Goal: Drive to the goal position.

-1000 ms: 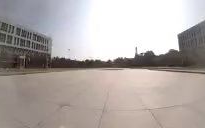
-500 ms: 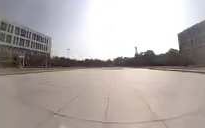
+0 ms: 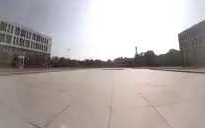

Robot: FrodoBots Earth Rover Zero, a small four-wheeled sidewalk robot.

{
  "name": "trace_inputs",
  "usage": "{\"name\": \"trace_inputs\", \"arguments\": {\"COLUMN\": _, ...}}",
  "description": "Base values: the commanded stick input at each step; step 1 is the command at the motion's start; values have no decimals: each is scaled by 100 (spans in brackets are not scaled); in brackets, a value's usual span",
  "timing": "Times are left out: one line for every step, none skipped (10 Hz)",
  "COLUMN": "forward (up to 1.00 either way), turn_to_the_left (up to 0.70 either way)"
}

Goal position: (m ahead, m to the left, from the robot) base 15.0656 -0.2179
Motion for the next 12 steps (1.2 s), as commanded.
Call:
{"name": "trace_inputs", "arguments": {"forward": 70, "turn_to_the_left": 0}}
{"name": "trace_inputs", "arguments": {"forward": 70, "turn_to_the_left": 0}}
{"name": "trace_inputs", "arguments": {"forward": 70, "turn_to_the_left": 0}}
{"name": "trace_inputs", "arguments": {"forward": 70, "turn_to_the_left": 0}}
{"name": "trace_inputs", "arguments": {"forward": 70, "turn_to_the_left": 0}}
{"name": "trace_inputs", "arguments": {"forward": 70, "turn_to_the_left": 0}}
{"name": "trace_inputs", "arguments": {"forward": 70, "turn_to_the_left": 0}}
{"name": "trace_inputs", "arguments": {"forward": 70, "turn_to_the_left": 0}}
{"name": "trace_inputs", "arguments": {"forward": 70, "turn_to_the_left": 0}}
{"name": "trace_inputs", "arguments": {"forward": 70, "turn_to_the_left": 0}}
{"name": "trace_inputs", "arguments": {"forward": 70, "turn_to_the_left": 0}}
{"name": "trace_inputs", "arguments": {"forward": 70, "turn_to_the_left": 0}}
